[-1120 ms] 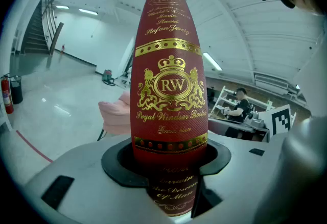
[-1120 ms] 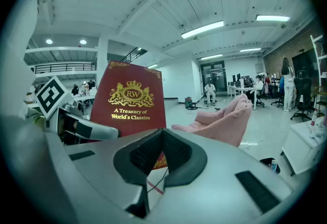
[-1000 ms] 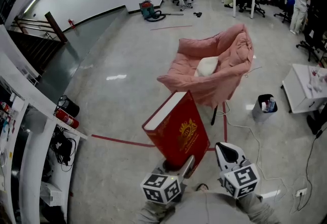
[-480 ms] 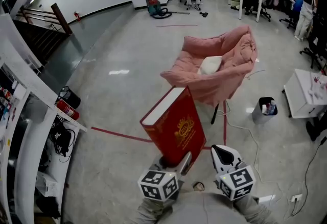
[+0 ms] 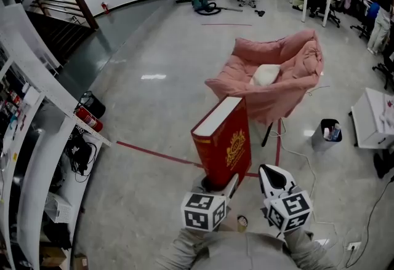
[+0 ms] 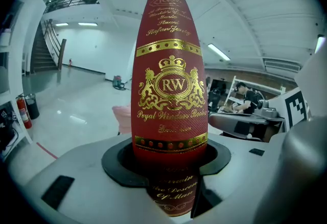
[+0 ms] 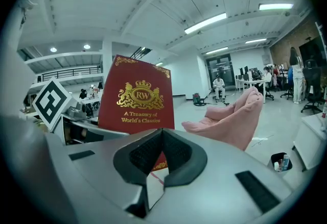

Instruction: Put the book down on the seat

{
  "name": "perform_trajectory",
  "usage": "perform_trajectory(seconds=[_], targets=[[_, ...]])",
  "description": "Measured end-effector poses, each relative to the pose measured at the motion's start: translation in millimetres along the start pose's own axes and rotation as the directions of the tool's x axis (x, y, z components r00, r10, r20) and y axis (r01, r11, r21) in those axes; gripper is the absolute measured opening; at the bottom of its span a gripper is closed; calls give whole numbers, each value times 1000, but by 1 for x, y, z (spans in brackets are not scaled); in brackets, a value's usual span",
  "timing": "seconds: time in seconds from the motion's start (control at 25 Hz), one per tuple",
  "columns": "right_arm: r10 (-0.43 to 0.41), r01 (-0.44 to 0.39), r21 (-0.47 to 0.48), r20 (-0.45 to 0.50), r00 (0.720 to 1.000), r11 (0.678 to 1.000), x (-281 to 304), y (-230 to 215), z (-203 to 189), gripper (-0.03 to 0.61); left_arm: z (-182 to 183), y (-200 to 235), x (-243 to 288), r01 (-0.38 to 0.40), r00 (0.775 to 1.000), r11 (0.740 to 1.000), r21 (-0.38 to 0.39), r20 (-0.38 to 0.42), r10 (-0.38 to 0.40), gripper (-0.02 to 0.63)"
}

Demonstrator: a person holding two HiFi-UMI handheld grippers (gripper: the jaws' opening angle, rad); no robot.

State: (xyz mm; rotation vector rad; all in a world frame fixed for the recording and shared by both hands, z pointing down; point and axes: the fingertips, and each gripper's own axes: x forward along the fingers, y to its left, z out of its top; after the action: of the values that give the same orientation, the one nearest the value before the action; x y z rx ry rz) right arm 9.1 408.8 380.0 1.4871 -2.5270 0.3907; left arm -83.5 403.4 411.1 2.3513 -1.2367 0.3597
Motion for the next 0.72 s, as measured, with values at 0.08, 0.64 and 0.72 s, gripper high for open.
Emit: perform_trajectory(seconds=[0.08,0.64,0.72], targets=[[15,-15,-3,3,1000,1000,6,5,2,5,4,3,4,-7,1000,1000,0,3,7,241],[-13,13,-2,-39,999,1000,60,-23,14,5,32,38,54,25,999,999,-37,-18,-26,242],[-15,14,-7,-44,999,1000,75,-30,19,5,39,49,65,28,999,999,-43,-24,-29,242]])
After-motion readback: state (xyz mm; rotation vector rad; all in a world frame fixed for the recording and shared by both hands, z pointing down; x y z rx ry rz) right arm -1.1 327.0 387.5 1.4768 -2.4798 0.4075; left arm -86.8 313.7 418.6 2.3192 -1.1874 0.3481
